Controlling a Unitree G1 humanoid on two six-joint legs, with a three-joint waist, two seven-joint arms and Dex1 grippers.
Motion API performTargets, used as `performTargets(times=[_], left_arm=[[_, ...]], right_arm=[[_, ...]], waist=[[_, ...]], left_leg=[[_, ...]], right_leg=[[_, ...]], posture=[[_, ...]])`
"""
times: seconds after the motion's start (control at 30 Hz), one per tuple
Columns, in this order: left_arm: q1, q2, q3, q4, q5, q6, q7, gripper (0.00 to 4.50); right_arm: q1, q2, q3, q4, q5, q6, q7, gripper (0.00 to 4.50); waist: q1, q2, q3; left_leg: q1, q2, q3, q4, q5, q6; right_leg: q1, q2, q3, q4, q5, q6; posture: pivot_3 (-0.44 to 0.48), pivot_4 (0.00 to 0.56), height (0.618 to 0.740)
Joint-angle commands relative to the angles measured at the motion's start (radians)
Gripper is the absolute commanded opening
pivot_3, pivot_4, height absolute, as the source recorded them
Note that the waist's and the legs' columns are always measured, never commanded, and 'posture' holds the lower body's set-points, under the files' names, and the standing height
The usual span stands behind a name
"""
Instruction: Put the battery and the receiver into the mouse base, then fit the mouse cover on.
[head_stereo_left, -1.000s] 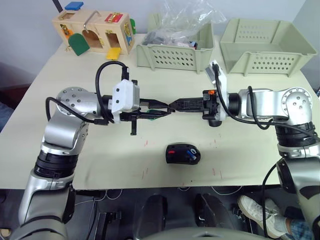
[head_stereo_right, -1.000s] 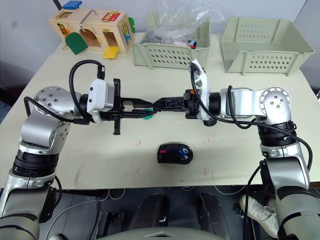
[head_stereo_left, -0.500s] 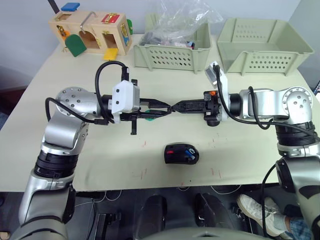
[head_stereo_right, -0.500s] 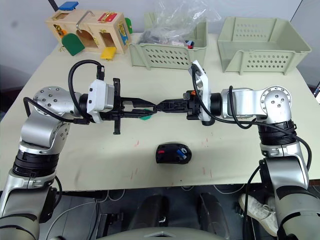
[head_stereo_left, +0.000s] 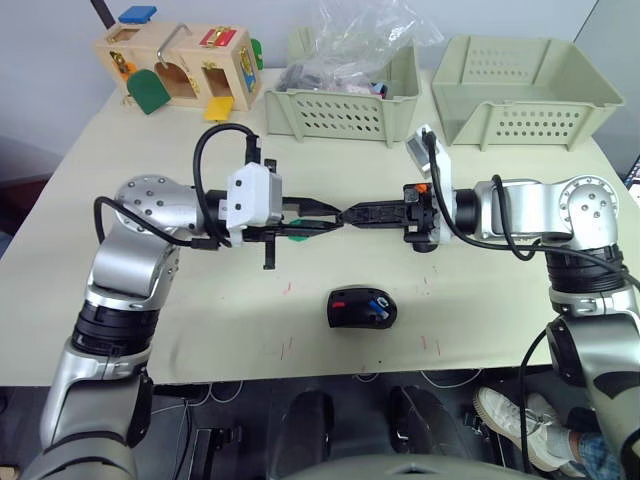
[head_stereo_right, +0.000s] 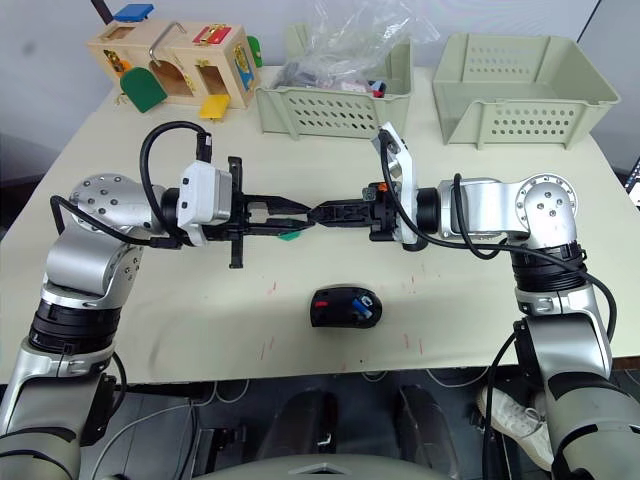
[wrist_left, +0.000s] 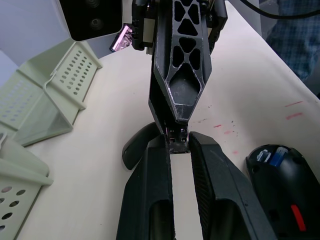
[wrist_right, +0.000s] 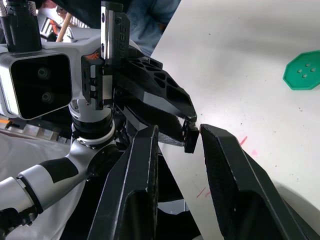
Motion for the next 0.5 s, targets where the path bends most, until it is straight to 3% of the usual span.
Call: performTargets(times=[0.03, 0.4, 0.5], left_arm=[[-0.011, 0.004, 0.008, -0.014, 0.0, -0.008, 0.008, 0.04], [-0.013, 0.008, 0.01, -0.012, -0.002, -0.009, 0.005, 0.04], [-0.014, 0.005, 0.006, -0.014, -0.001, -0.009, 0.006, 0.04]], right_arm=[[-0.006, -0.005, -0.039, -0.019, 0.025, 0.0, 0.006, 1.39], [-0.003, 0.004, -0.045, -0.024, 0.025, -0.008, -0.003, 1.39], [0.0, 0.007, -0.047, -0.025, 0.025, -0.009, -0.006, 0.5]], waist=[[0.0, 0.0, 0.0], [0.0, 0.0, 0.0], [0.0, 0.0, 0.0]], left_leg=[[0.0, 0.0, 0.0, 0.0, 0.0, 0.0], [0.0, 0.0, 0.0, 0.0, 0.0, 0.0], [0.0, 0.0, 0.0, 0.0, 0.0, 0.0]], right_leg=[[0.0, 0.0, 0.0, 0.0, 0.0, 0.0], [0.0, 0.0, 0.0, 0.0, 0.0, 0.0], [0.0, 0.0, 0.0, 0.0, 0.0, 0.0]], posture=[[0.0, 0.15, 0.74], [0.0, 0.15, 0.74], [0.0, 0.15, 0.74]])
